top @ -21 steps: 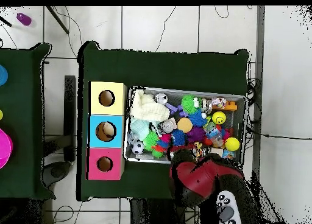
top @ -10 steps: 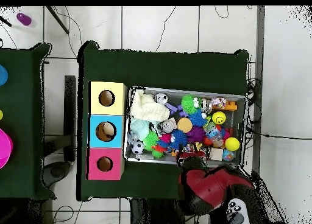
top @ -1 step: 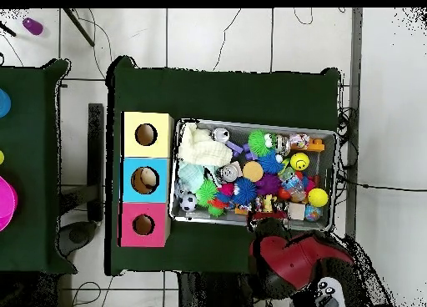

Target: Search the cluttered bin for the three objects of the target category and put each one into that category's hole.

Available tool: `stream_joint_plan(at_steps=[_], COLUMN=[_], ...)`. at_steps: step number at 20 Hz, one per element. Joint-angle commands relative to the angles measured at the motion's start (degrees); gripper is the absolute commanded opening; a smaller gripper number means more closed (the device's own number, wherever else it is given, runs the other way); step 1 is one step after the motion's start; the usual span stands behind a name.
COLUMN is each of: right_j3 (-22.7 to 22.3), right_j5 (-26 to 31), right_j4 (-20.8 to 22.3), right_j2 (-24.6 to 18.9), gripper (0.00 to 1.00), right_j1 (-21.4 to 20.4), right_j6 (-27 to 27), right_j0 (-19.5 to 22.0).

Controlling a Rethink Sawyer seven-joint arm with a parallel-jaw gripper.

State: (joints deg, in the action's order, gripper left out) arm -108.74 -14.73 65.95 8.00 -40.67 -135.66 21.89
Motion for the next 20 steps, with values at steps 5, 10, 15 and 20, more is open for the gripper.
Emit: stream_joint_plan(at_steps=[5, 10, 15, 20], right_j3=[2.8, 3.2, 3.6, 3.9], right_j5=[-9.0, -11.0, -12.0, -14.2], right_j4=[-4.9, -5.8, -6.8, -8.6], right_j2=[2.7, 3.7, 5.0, 6.6], gripper=[1.00, 1.00, 1.00, 1.00], right_j1=[5.0, 6.6, 7.5, 8.9], right_j6=[3.4, 4.2, 4.3, 5.3], right_j0=[-0.1, 0.0, -0.9, -1.7])
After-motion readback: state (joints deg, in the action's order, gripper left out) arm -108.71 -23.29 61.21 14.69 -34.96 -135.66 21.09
